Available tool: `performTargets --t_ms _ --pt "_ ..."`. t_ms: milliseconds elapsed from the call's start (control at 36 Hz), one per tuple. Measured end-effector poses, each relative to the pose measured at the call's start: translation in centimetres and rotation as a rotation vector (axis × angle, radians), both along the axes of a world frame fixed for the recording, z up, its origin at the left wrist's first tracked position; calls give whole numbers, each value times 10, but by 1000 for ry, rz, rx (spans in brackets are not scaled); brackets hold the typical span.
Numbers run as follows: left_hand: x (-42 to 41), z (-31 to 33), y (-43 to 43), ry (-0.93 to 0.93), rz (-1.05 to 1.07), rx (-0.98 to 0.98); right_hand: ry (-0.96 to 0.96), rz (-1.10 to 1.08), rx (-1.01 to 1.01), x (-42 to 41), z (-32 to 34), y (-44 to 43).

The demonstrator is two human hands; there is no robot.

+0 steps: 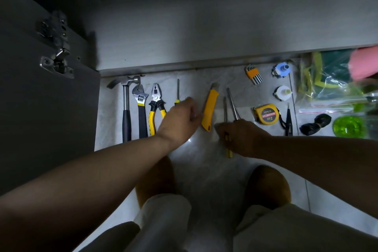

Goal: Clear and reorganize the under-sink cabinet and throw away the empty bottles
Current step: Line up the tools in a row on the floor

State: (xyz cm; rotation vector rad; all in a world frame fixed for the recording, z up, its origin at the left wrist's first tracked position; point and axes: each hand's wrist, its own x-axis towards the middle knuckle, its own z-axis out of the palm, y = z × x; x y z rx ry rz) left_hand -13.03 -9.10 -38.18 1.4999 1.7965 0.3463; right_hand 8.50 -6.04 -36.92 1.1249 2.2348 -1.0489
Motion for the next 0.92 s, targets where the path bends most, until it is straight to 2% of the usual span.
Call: performTargets --t_ms 111,222,306,417,528,583,611,667,694,750,806,917 --pt "18 12 0 -427 138 -273 264 -192 54 -9 4 3" --pt "15 22 4 -810 305 -477 508 -366 -10 -19 5 6" --pt "1 19 3 -919 274 -501 559 -482 -96 -24 5 12" --pt "-12 9 1 -1054 317 -518 528 -587 -287 -28 7 22" --pt "-11 2 3 -920 259 -463 573 -752 -425 -34 12 22" --pt "-10 2 6 -857 265 -417 534 -800 -428 -36 9 23" --pt "-9 2 7 -817 290 -388 480 -715 -371 -36 6 26" --pt "-8 4 11 -676 334 -310 293 -360 -198 -35 -1 32" --pt "-7 3 13 -570 335 -268 175 -203 -119 -35 -6 34" --pt "-7 0 17 -338 318 -194 -3 -38 -43 -38 -14 37" --pt "-9 -3 19 -179 272 -156 -46 -28 -41 -44 -21 34" --pt "-11 -7 14 -21 153 -144 -13 -61 35 -49 -20 27"
